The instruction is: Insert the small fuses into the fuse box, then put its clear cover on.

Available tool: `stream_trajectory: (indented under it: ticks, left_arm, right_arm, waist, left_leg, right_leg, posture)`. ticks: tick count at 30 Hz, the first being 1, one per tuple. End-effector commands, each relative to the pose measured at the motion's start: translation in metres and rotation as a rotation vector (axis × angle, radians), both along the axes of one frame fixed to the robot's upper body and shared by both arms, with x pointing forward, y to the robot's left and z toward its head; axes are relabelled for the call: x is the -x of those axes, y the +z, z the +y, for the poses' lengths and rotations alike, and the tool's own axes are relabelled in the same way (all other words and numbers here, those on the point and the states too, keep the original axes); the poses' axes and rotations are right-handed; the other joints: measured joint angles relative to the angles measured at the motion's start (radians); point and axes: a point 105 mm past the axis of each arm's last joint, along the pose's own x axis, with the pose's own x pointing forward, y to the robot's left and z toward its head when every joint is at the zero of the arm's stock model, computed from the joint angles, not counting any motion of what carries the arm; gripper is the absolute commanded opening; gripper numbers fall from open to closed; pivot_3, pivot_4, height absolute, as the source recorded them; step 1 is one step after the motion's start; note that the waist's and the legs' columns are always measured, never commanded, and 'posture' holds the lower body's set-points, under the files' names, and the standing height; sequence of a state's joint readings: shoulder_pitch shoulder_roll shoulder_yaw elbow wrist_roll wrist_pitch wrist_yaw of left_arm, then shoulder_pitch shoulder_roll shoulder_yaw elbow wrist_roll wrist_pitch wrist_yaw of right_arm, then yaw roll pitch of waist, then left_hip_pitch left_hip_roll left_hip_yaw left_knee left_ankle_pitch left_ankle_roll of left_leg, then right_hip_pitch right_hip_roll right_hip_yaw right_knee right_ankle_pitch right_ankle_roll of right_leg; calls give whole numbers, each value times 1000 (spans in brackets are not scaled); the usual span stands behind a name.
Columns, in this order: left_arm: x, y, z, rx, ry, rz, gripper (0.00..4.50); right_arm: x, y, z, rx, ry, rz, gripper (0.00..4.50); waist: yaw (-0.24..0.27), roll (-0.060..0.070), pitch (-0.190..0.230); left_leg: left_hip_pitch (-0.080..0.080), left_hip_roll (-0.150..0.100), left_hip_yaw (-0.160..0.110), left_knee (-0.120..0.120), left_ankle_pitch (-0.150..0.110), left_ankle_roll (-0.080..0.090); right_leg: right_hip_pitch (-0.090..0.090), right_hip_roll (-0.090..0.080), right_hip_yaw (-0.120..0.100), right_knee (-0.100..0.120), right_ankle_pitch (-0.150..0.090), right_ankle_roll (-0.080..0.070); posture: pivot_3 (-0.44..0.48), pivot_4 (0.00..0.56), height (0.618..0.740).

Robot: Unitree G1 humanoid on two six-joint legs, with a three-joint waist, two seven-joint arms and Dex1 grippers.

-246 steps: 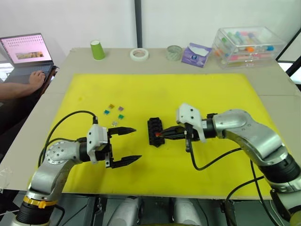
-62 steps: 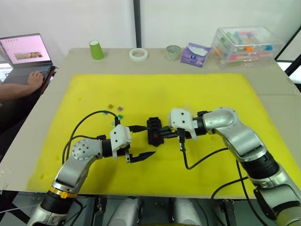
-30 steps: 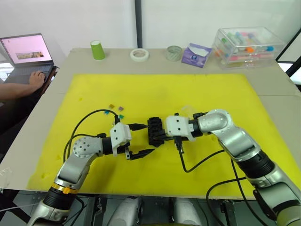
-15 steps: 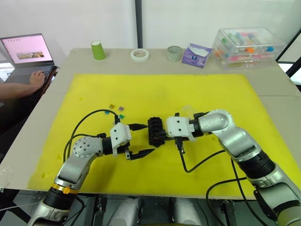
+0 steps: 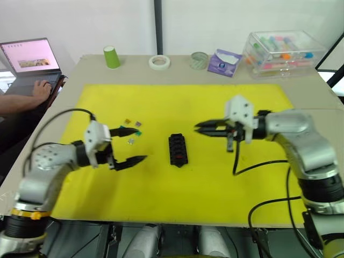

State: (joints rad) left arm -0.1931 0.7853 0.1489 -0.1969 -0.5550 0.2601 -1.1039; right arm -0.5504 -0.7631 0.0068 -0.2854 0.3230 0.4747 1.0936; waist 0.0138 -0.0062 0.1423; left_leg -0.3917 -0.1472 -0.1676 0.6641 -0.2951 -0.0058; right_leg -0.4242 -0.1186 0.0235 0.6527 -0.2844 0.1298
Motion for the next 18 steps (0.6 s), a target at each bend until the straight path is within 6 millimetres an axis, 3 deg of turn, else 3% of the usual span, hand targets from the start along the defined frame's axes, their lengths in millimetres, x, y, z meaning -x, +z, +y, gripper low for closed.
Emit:
stream_trajectory:
  ticks: [1, 8, 11, 15, 18]
  left_arm:
    - [-12, 20, 42, 13, 152, -26, 4500]
    - [-20, 18, 133, -41, 488, -13, 4500]
    - [-21, 13, 159, -42, 584, -14, 4500]
    - [-27, 6, 175, -55, 653, -18, 4500]
    - [-31, 2, 174, -62, 647, -4, 4500]
  right_arm:
    - [-5, 6, -42, 3, -151, -49, 1767]
    - [0, -7, -131, -8, -470, -44, 4304]
    - [-1, -15, -162, -53, -629, -59, 4444]
    - [2, -27, -177, -56, -691, -62, 4444]
    - [5, -34, -184, -52, -713, -56, 4444]
  waist:
    - [1, 0, 0]
    - [-8, 2, 1]
    - [-8, 2, 2]
    - [-7, 2, 2]
    - [-3, 2, 2]
  left_leg:
    - [0, 0, 0, 0, 0, 0]
    - [0, 0, 1, -2, 0, 0]
    - [0, 0, 1, -2, 0, 0]
    - [0, 0, 1, -1, 0, 0]
    - [0, 0, 1, -1, 0, 0]
  right_leg:
    - [0, 0, 0, 0, 0, 0]
    - [-1, 0, 0, 0, 0, 0]
    - [-1, 0, 1, 0, 0, 0]
    - [-1, 0, 1, 0, 0, 0]
    - [0, 0, 1, 1, 0, 0]
  posture:
    - [0, 150, 740]
    - [0, 150, 740]
    - [0, 150, 740]
    - [0, 150, 740]
    - [0, 150, 740]
